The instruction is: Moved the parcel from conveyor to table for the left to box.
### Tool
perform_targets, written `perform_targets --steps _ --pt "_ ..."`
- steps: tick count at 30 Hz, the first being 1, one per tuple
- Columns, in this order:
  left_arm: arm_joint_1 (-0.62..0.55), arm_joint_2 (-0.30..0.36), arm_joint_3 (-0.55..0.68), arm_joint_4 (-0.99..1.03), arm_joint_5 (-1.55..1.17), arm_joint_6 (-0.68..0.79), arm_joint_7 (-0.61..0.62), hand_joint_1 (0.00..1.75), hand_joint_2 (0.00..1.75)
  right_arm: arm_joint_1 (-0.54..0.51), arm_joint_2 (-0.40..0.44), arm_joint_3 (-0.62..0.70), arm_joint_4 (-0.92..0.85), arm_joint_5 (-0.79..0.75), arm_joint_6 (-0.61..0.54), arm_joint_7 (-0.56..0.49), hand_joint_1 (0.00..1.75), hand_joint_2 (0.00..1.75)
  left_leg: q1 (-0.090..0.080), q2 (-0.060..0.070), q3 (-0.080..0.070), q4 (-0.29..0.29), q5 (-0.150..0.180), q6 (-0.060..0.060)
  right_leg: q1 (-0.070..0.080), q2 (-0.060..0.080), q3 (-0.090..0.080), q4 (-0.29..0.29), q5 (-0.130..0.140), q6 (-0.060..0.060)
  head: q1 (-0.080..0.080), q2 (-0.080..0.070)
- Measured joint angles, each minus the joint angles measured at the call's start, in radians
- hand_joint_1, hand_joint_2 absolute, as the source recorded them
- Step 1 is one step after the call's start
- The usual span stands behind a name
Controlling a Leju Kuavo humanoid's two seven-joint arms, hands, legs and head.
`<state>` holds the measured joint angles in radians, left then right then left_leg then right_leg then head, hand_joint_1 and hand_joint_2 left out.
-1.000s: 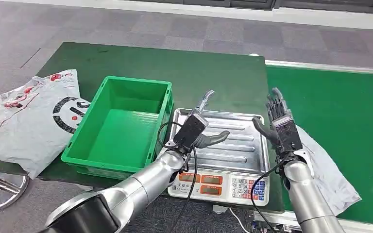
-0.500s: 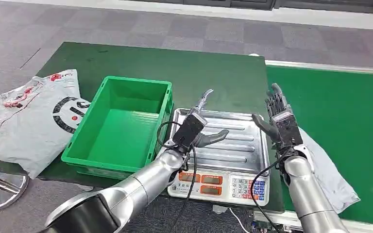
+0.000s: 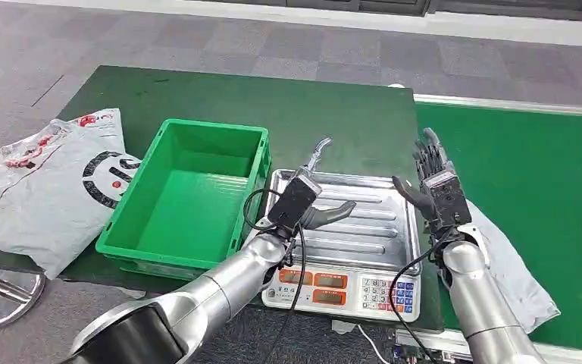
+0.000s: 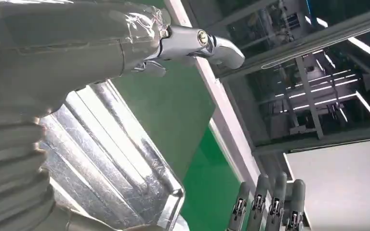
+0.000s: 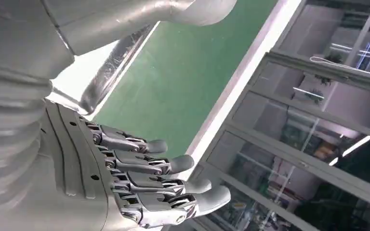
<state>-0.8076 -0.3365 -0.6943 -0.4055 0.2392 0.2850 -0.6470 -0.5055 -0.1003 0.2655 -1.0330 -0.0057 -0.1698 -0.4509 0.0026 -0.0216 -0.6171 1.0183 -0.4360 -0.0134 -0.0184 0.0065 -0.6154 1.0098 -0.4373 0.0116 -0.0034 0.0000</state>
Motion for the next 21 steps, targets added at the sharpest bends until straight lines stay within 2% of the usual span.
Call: perform_targets --steps 21 --pt "0.003 0.000 0.022 0.000 -0.020 -0.003 0.008 0.00 1.75 -0.015 -0.006 0.000 0.035 -0.026 0.002 -0.026 0.00 1.75 0.000 0.000 0.000 0.000 0.000 0.000 0.000 0.000 0.000 0.000 0.000 0.000 0.000 0.000"
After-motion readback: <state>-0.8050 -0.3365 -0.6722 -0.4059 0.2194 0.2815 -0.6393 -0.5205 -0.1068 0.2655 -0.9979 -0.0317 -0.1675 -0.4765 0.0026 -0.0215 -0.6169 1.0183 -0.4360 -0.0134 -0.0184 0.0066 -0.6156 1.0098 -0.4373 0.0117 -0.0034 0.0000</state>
